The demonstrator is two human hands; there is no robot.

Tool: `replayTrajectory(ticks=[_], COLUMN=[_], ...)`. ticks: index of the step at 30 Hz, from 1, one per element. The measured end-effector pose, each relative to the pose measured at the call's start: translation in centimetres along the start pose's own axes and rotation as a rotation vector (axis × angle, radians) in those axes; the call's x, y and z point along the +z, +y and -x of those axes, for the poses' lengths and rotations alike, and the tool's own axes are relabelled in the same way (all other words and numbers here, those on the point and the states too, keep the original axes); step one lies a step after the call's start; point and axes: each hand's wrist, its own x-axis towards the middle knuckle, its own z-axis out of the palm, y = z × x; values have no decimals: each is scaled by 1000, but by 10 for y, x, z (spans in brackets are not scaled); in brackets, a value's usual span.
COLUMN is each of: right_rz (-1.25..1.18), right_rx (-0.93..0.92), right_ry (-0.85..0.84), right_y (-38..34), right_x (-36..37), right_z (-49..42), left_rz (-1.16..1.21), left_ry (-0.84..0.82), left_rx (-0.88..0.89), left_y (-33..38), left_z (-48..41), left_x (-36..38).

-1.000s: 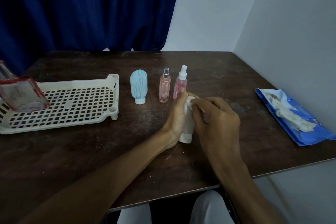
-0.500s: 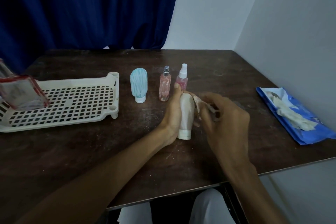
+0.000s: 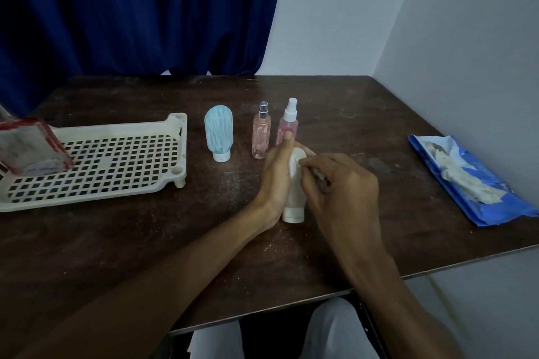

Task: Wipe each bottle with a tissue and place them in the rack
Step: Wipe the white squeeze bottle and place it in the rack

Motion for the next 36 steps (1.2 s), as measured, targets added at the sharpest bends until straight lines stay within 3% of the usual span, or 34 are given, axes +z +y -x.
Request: replayTrajectory(ticks=[18, 36], right_rz=[-42, 15], right_rx=[70, -18], right_ry=[32, 21], right_y=[3, 4], right_x=[1, -2], right_z=[2, 8], left_rz=[-43, -62], left_ry=[45, -14], left_rx=[23, 18], left_y=[2, 3], left_z=[4, 3], left_x=[1, 2])
